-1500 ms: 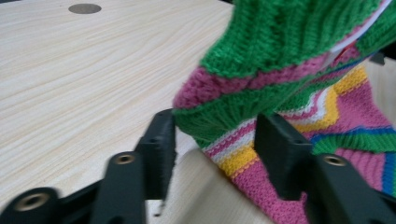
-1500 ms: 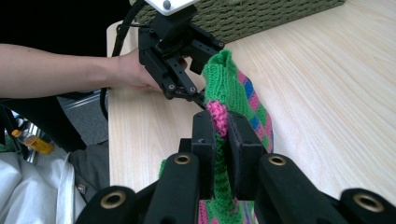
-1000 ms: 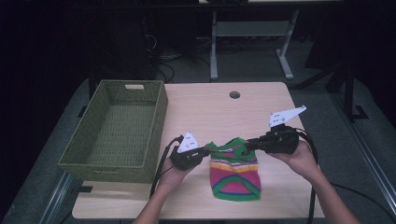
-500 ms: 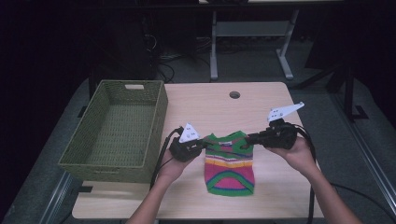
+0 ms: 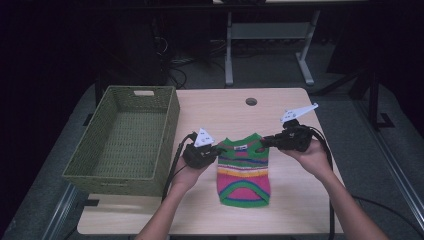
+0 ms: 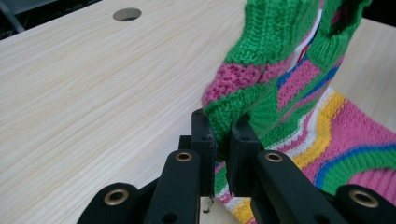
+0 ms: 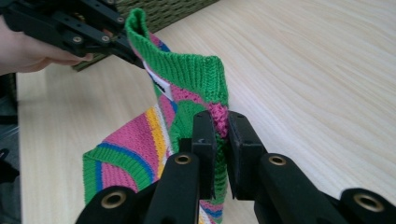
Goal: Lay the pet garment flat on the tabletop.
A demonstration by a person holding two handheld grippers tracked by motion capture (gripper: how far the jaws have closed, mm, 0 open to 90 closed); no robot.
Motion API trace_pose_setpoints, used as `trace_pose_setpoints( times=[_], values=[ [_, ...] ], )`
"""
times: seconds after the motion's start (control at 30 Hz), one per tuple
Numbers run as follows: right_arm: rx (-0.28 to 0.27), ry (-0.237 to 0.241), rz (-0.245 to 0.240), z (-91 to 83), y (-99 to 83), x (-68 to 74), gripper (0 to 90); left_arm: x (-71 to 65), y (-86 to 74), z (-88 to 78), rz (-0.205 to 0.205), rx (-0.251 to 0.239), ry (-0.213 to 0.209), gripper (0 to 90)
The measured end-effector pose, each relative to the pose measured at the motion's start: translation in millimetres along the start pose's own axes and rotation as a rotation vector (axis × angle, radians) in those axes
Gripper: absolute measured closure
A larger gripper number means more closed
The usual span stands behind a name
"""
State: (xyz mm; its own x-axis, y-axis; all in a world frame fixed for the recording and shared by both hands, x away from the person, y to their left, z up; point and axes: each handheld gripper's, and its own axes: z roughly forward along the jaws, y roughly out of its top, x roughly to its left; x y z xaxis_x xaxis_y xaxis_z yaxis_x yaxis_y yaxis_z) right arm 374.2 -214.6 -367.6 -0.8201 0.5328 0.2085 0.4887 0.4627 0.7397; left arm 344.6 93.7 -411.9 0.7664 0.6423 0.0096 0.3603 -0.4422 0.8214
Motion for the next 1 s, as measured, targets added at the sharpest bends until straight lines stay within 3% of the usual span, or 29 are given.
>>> trace_pose_setpoints(
  times=[0.07, 0.37, 0.5, 0.63, 0.67, 0.7, 0.73, 0.8, 0.87, 1.0],
  values=[
    [0.002, -0.017, 0.024, 3.1, 0.3, -6.6, 81.8, 1.9, 1.5, 4.6, 0.009, 0.016, 0.013, 83.2],
    [0.005, -0.055, 0.052, 15.7, 3.4, -18.7, 80.8, 7.7, 0.8, 16.4, -0.029, 0.048, 0.045, 83.1],
    [0.007, -0.058, 0.069, 20.1, 5.3, -22.5, 80.9, 9.4, 0.6, 18.4, -0.042, 0.055, 0.042, 83.2],
    [0.006, -0.079, 0.080, 24.4, 6.9, -26.7, 79.5, 12.3, 2.6, 22.0, -0.048, 0.041, 0.071, 80.5],
    [-0.014, -0.123, 0.100, 26.6, 7.7, -31.9, 65.0, 14.6, 3.9, 24.9, -0.082, 0.054, 0.111, 57.2],
    [-0.020, -0.145, 0.111, 27.4, 8.1, -34.1, 59.4, 16.8, 4.4, 25.6, -0.103, 0.050, 0.112, 52.6],
    [-0.020, -0.145, 0.111, 27.4, 8.1, -34.1, 59.4, 16.8, 4.4, 25.6, -0.103, 0.050, 0.112, 48.5],
    [-0.015, -0.149, 0.151, 28.0, 8.9, -40.8, 55.7, 19.7, 5.3, 25.3, -0.140, 0.042, 0.110, 44.6],
    [0.002, -0.128, 0.175, 28.8, 6.6, -44.7, 53.1, 19.6, 5.3, 24.7, -0.138, 0.046, 0.115, 40.7],
    [0.051, -0.128, 0.147, 31.2, 1.1, -41.3, 57.7, 16.3, 1.6, 28.0, -0.121, 0.078, 0.083, 45.8]
  ],
)
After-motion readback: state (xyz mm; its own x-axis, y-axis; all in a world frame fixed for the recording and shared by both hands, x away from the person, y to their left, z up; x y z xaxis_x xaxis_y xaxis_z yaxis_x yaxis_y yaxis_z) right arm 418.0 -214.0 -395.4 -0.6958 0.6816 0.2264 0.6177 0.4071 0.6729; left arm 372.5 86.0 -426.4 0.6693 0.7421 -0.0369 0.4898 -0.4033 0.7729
